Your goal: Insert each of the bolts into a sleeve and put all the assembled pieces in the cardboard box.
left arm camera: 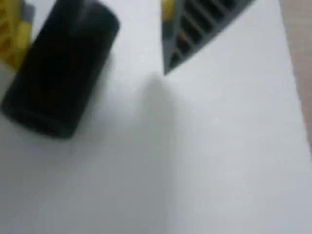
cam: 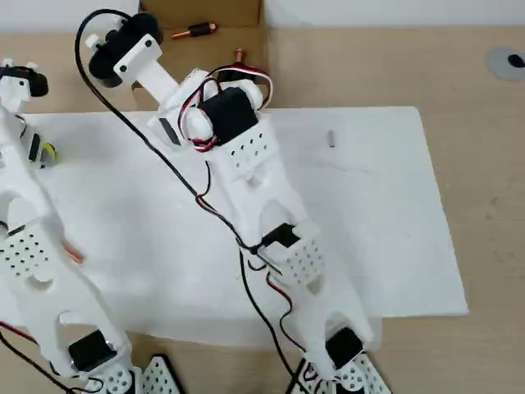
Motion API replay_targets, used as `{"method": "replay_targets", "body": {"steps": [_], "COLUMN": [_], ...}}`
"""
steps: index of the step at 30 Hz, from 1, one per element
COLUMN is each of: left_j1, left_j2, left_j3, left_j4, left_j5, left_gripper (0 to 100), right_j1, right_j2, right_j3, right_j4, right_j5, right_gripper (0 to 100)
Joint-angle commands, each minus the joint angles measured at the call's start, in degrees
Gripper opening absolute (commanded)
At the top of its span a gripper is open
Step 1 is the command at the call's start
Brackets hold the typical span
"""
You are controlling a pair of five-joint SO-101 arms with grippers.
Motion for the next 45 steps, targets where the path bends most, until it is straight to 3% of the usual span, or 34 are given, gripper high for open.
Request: {"method": "replay_targets", "body": {"steps": [1,7,14,17,20,23,30,37,41,45], "left_j1": [2.9,4.3,5.9,7.4,9.4,11.9,22.9,25.7,25.3,25.1], "left_j2": [7.1,8.7,8.3,8.3,7.3,0.7,-18.9,-29.5,-31.8,-35.1], "left_j3": [-5.9,-10.1,-17.4,-28.8,-34.3,-25.8,13.8,36.7,41.3,43.3], "left_j4": [-1.1,5.9,18.5,29.6,31.3,31.4,29.7,13.2,12.0,12.0], "left_j5": [3.8,3.4,2.9,6.7,17.1,26.9,41.8,46.2,46.2,46.3], "left_gripper": [19,1,1,1,1,1,1,5,22,22], "right_j1": [0.5,0.5,0.6,0.7,0.4,-0.1,-0.2,-0.2,-0.2,-0.8], "right_j2": [-4.5,-4.4,-4.4,-4.4,-4.4,-4.2,-4.1,-4.1,-4.1,-4.2], "right_j3": [0.1,0.1,0.1,0.1,0.1,0.1,0.2,0.1,0.1,0.1], "right_j4": [0.9,0.9,0.9,0.9,0.9,0.8,0.8,0.8,0.8,0.8], "right_j5": [0.3,0.3,0.3,0.3,0.2,0.2,0.2,0.2,0.2,0.2], "right_gripper": [1.2,1.2,1.2,1.2,1.2,1.2,1.2,1.3,1.4,1.4]}}
